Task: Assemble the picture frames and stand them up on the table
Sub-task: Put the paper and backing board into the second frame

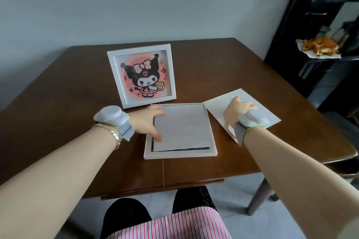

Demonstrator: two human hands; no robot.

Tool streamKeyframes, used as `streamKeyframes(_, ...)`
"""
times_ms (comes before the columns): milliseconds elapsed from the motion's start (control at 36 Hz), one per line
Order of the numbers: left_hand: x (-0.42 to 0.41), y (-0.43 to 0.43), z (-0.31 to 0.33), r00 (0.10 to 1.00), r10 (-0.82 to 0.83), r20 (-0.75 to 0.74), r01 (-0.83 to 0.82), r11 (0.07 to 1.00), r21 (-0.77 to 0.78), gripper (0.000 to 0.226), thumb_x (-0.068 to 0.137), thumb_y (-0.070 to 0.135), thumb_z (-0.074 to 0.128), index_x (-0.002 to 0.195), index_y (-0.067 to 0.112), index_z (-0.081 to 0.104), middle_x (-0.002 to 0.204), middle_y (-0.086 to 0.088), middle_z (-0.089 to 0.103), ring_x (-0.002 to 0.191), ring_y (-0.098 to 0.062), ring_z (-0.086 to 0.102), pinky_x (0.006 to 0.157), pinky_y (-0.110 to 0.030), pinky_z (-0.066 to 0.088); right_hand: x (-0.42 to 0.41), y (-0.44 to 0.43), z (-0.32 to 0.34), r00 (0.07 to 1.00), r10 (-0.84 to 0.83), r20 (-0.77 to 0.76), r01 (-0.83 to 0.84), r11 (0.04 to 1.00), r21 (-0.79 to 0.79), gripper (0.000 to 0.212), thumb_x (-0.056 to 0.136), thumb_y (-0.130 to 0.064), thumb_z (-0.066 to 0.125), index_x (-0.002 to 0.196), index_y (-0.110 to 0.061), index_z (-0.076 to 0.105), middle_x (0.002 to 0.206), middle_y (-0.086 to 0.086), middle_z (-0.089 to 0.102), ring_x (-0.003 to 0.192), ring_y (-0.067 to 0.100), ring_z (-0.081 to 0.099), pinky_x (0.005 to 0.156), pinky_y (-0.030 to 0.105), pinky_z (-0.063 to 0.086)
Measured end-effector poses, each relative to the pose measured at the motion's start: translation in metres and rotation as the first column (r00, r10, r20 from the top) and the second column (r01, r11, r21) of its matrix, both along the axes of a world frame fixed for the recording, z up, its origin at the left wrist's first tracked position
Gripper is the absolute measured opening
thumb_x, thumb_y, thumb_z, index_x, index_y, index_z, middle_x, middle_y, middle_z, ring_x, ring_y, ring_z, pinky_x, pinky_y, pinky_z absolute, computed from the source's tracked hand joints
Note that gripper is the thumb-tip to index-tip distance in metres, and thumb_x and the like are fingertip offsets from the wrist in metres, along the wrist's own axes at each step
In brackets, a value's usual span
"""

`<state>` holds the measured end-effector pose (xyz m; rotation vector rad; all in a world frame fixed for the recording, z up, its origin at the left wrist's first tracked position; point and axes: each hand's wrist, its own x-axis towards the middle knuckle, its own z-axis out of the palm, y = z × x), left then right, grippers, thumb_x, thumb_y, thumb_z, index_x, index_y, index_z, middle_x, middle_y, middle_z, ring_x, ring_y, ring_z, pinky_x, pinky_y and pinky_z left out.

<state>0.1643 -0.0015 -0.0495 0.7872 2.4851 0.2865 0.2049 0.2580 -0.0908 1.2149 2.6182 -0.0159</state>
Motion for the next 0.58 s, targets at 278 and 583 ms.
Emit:
streamKeyframes(278, 0.004, -0.003, -0.006, 1.0, 0.007, 0.0, -0.007, 0.999, 0.047, 0.097, 0.071, 0.028, 0.079, 0.148, 0.018, 0.022, 0.16, 0.003, 0.004, 0.146, -0.017, 0.011, 0.114, -0.022, 0.012, 0.017, -0.005, 0.042, 0.955, 0.015, -0.296, -0.007, 1.0, 0.027, 0.037, 0.083, -0.006, 0.051, 0.119, -0.007, 0.047, 0.12, 0.019, 0.042, 0.113, 0.037, 0.041, 0.092, 0.046, 0.038)
streamKeyframes(583, 0.011, -0.015, -0.009, 0.999, -0.047, -0.008, 0.048, 0.996, 0.081, 0.086, 0.078, 0.029, 0.073, 0.148, 0.018, 0.024, 0.16, 0.003, 0.008, 0.148, -0.015, -0.008, 0.118, -0.033, 0.006, 0.032, -0.06, 0.121, 0.818, 0.278, -0.504, -0.301, 0.953, 0.036, 0.019, 0.089, -0.006, 0.047, 0.103, -0.004, 0.06, 0.122, 0.018, 0.037, 0.112, 0.037, 0.034, 0.094, 0.046, 0.039)
